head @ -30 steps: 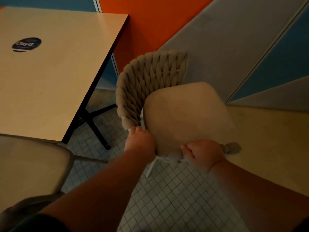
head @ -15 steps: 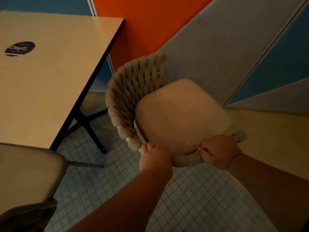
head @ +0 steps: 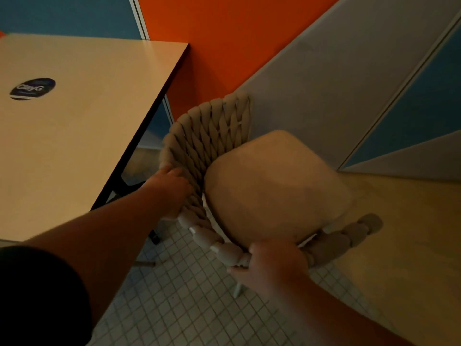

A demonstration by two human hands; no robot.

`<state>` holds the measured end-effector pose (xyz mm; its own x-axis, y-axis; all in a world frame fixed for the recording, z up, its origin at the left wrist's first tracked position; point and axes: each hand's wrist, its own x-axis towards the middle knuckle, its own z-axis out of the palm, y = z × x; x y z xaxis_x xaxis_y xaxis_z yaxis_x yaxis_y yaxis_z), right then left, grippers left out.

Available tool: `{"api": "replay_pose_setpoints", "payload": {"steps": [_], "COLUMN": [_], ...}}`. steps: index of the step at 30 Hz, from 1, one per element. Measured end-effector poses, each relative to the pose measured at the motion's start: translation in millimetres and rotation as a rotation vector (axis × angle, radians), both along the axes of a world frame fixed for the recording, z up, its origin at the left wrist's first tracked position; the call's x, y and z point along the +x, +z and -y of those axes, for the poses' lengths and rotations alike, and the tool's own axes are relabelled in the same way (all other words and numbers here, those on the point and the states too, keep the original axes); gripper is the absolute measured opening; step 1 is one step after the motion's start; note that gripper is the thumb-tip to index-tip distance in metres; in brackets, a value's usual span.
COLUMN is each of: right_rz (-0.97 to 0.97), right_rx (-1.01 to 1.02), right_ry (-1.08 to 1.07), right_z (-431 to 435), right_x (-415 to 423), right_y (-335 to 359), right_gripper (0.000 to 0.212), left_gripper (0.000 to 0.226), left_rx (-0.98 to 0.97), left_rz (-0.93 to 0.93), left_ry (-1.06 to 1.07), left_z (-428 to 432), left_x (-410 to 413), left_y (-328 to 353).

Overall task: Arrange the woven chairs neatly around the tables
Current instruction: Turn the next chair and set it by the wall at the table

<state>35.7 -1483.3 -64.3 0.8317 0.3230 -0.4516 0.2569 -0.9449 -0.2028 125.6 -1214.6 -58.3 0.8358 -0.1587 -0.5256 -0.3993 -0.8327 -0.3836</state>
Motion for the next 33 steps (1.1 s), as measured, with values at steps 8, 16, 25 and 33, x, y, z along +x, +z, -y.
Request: {"api": "replay_pose_setpoints", "payload": {"steps": [8, 16, 25, 33], "right_rz": [0.079, 0.175, 0.252, 0.41], "right_rx": [0.001, 0.041, -0.01, 0.136], "right_ry": [0.013, 0.085, 0.307, 0.394], "right_z": [4, 18, 75, 148], "right_x": [-2, -1, 20, 55], "right_y": [-1, -7, -19, -31], "right_gripper": [0.059, 0.062, 0.081, 0.078], "left_gripper": [0.052, 0.039, 0.04, 0.023], "left_rx": [-0.008, -0.037, -0.111, -0.327], "left_rz": [0.022, 0.028, 0.047, 0.088], "left_ry": [-0.028, 0.033, 0.231, 0.348], "left_z": [-2, 5, 46, 105], "left_x": [0, -11, -67, -113], "left_y": [-7, -9, -10, -9]}}
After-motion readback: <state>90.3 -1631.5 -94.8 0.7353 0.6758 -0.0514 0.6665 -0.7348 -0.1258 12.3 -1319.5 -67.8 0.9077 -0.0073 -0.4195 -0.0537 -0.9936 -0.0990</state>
